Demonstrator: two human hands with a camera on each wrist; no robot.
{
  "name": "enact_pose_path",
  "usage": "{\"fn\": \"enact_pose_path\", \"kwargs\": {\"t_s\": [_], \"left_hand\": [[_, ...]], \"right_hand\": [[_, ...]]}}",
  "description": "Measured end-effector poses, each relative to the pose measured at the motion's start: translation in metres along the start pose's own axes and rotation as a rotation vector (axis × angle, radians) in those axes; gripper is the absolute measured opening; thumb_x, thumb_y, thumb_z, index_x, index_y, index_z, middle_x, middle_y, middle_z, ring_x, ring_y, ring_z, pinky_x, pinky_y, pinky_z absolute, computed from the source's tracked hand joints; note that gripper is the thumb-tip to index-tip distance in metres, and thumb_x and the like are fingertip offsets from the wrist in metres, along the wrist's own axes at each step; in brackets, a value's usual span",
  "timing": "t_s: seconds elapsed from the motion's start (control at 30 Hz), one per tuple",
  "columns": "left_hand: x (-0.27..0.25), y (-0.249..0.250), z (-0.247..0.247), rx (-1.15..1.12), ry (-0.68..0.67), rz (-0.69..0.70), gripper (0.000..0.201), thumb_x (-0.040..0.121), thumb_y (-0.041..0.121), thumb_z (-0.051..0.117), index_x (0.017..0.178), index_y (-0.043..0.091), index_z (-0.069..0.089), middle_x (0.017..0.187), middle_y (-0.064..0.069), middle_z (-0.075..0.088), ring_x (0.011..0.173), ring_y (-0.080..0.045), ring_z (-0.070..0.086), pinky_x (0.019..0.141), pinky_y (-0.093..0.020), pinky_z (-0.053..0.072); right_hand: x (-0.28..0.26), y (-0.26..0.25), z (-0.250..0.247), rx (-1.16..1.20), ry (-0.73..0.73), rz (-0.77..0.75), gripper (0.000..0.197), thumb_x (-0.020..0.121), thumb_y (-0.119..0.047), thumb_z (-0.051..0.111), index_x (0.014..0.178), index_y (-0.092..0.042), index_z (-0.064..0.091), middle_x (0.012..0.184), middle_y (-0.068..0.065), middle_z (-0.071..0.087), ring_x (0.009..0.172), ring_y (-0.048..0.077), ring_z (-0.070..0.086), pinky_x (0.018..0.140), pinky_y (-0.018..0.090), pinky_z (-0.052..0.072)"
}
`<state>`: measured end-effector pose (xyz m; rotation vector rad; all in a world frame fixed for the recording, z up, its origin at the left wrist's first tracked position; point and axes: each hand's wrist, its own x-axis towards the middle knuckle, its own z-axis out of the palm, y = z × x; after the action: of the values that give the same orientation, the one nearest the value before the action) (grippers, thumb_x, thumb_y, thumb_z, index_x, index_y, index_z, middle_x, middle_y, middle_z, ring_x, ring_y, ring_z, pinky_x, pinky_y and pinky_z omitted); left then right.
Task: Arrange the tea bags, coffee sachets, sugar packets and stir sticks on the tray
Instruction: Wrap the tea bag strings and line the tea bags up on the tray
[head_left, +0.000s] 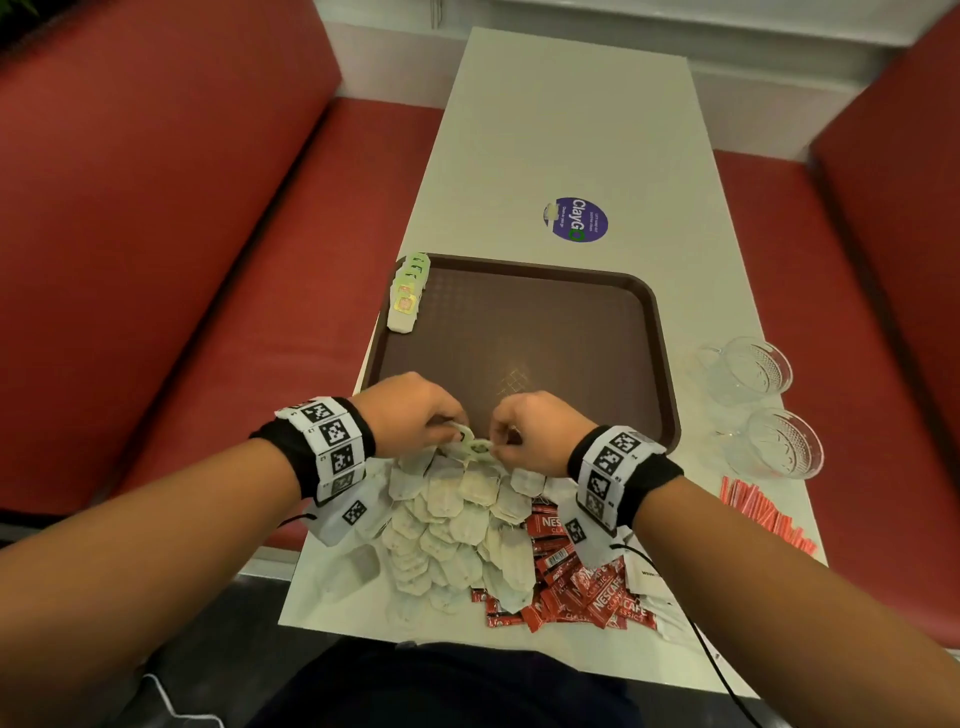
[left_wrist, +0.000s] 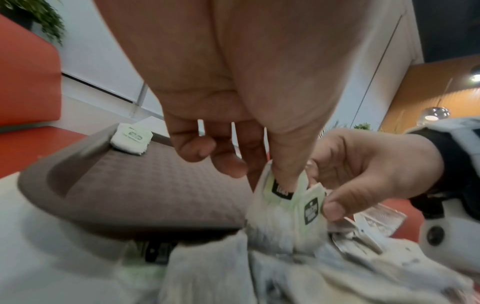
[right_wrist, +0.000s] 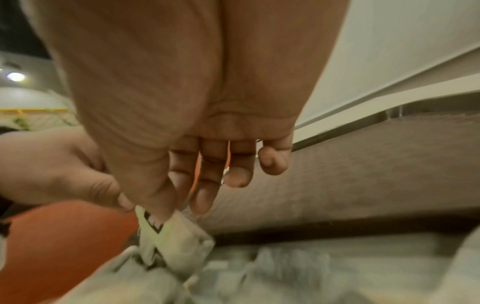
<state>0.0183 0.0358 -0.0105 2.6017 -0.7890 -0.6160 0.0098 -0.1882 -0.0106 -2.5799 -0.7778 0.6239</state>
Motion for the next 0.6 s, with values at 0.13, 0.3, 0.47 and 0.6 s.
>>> {"fn": "enact_pose_path", "kwargs": {"t_s": [0.13, 0.3, 0.47, 0.6], "left_hand": [[0.000, -0.004, -0.016, -0.031, 0.116, 0.028, 0.018, 0.092, 0.038, 0.067, 0.104, 0.028, 0.075, 0.090, 0.009, 0.064, 0.080, -0.011, 0.059, 0.077, -0.038, 0.051], [-0.002, -0.003, -0.034, -0.066, 0.221, 0.031, 0.016, 0.090, 0.033, 0.070, 0.103, 0.025, 0.074, 0.085, 0.012, 0.063, 0.072, -0.002, 0.054, 0.070, -0.027, 0.045], [-0.002, -0.003, -0.045, -0.095, 0.319, 0.051, 0.013, 0.089, 0.032, 0.073, 0.100, 0.025, 0.075, 0.077, 0.017, 0.061, 0.068, 0.001, 0.053, 0.065, -0.021, 0.042], [-0.004, -0.006, -0.053, -0.121, 0.405, 0.077, 0.010, 0.088, 0.031, 0.073, 0.097, 0.026, 0.075, 0.070, 0.022, 0.056, 0.066, 0.002, 0.051, 0.062, -0.014, 0.035]], "right_hand": [[0.001, 0.002, -0.008, 0.149, 0.129, 0.046, 0.021, 0.087, -0.026, 0.063, 0.071, -0.018, 0.052, 0.067, -0.003, 0.060, 0.063, 0.016, 0.057, 0.061, 0.032, 0.046], [0.012, -0.002, -0.017, 0.431, 0.248, 0.126, 0.019, 0.094, -0.021, 0.050, 0.075, -0.016, 0.048, 0.072, 0.000, 0.070, 0.061, 0.015, 0.060, 0.059, 0.032, 0.047], [0.027, -0.017, -0.024, 0.549, 0.234, 0.067, 0.021, 0.085, -0.020, 0.061, 0.093, -0.022, 0.042, 0.076, 0.000, 0.055, 0.061, 0.015, 0.049, 0.057, 0.033, 0.044], [0.039, -0.025, -0.024, 0.403, 0.198, 0.000, 0.014, 0.089, -0.022, 0.066, 0.084, -0.026, 0.053, 0.076, -0.007, 0.058, 0.066, 0.012, 0.054, 0.063, 0.030, 0.045]]}}
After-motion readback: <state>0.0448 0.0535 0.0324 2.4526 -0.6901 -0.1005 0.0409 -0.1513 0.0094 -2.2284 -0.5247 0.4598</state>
